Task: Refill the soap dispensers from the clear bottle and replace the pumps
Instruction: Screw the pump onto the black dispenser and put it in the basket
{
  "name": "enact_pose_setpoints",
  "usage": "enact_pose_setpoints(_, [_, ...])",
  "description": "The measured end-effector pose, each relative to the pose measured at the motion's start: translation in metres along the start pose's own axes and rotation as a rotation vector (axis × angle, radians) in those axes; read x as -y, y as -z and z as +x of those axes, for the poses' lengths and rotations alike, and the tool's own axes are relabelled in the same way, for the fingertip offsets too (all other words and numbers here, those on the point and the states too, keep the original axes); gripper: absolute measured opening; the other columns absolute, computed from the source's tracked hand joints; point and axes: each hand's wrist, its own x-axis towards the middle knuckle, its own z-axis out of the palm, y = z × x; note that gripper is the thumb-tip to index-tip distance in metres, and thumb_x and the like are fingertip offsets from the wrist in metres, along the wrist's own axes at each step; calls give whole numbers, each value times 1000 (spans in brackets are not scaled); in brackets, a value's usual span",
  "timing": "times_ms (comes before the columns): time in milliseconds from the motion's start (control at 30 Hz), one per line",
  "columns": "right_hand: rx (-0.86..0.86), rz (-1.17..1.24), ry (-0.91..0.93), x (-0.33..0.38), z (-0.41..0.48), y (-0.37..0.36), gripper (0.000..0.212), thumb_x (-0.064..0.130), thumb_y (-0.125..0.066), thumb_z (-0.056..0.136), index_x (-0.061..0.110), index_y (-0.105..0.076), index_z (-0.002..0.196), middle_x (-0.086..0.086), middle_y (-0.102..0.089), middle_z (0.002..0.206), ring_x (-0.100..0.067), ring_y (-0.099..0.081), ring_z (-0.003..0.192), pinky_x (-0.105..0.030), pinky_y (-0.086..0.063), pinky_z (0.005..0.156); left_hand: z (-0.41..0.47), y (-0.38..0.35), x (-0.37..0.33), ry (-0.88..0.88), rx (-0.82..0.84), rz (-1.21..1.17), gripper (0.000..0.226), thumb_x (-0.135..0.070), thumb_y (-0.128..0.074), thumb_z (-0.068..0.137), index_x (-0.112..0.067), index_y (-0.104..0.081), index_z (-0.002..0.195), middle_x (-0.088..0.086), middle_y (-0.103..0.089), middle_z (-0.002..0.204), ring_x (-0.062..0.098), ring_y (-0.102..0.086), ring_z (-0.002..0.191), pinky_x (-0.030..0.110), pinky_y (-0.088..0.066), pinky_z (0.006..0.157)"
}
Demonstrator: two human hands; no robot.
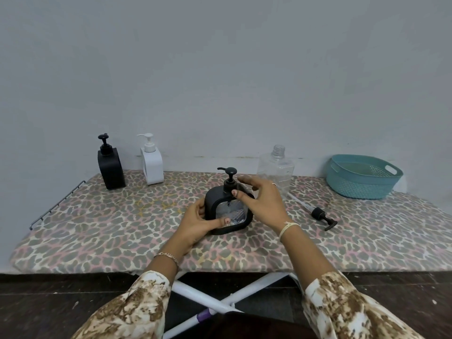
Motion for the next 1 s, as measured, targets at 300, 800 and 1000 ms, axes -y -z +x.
enact_pose_setpoints(300, [304,289,-38,-6,-27,53,58,22,-82,75,20,-59,128,8,-65,122,-5,-59,114,-26,-44,100,-36,-13,-28,-32,160,53,56,2,-84,63,-14,-61,111,1,-71,101,8,-70,89,21,-56,73])
enact_pose_setpoints(800, [11,479,-146,-55,-35,175,44,8,-82,67,11,-67,108,-3,-73,103,-11,-70,94,-20,-55,79,-14,-166,-63,-79,308,41,79,-22,-83,72,-14,-40,138,5,-55,132,20,-55,121,42,-47,103])
enact_pose_setpoints(1000, [-202,396,-189,-84,-11,202,39,8,-86,66,13,-70,101,3,-74,94,-4,-70,84,-16,-54,71,17,-221,-63,-116,293,54,63,-14,-74,84,-17,-39,136,-1,-50,136,18,-51,125,41,-43,107])
